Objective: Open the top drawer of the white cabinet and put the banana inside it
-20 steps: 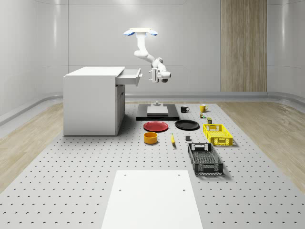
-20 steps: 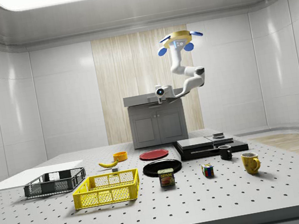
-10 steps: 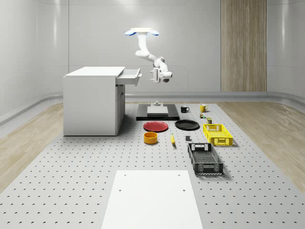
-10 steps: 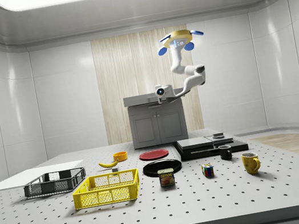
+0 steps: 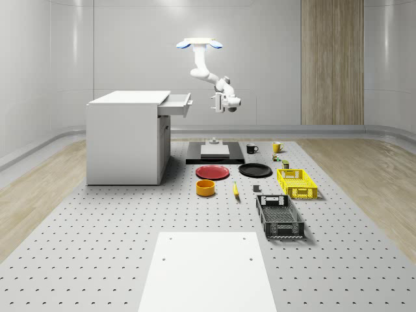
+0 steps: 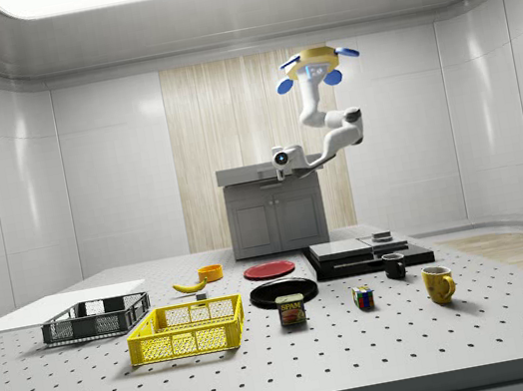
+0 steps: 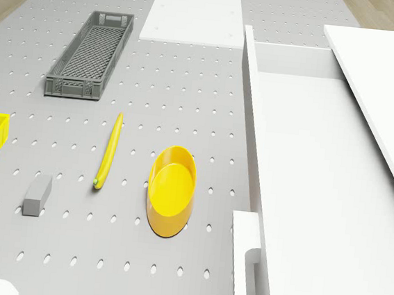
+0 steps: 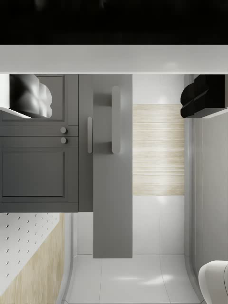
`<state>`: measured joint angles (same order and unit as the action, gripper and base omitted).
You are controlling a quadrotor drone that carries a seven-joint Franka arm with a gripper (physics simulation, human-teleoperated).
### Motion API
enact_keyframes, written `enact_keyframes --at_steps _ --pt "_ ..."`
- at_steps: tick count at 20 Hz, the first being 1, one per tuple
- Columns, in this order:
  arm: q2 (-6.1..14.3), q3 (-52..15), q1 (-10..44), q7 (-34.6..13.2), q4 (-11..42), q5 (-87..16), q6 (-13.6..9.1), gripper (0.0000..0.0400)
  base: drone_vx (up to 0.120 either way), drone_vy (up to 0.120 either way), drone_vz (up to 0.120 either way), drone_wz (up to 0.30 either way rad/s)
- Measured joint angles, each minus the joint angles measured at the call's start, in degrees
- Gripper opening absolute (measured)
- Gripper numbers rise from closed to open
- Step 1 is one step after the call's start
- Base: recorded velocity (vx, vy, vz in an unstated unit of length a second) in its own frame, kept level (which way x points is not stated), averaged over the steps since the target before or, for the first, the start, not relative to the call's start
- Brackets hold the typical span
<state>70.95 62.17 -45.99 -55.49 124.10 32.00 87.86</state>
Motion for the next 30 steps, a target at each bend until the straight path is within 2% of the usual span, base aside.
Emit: enact_keyframes --at_steps 17,18,19,21,22,24,27,30 --pt "2.47 -0.34 -1.31 -1.77 0.25 -1.83 1.29 0.04 0.0 0.0 0.0 0.0" --pt "3.61 0.6 -1.65 -1.81 0.48 -0.27 1.76 0.04 0.0 0.0 0.0 0.0" --pt "6.72 2.72 -1.76 -0.58 3.62 5.03 4.82 0.04 0.0 0.0 0.0 0.0" --pt "12.54 6.34 -0.43 5.33 12.73 17.97 11.85 0.04 0.0 0.0 0.0 0.0" --pt "15.01 7.87 -0.09 8.89 16.6 24.23 14.45 0.04 0.0 0.0 0.0 0.0" --pt "18.87 10.38 -0.09 16.19 22.63 35.5 17.52 0.04 0.0 -0.1 0.0 0.0" --pt "22.06 12.95 -1.01 25.51 28.17 48.2 17.95 0.04 0.067 -0.107 0.0 0.0" --pt "23.14 14.45 -2.14 31.69 31.14 56.15 16.11 0.04 0.107 0.0 0.0 0.0"
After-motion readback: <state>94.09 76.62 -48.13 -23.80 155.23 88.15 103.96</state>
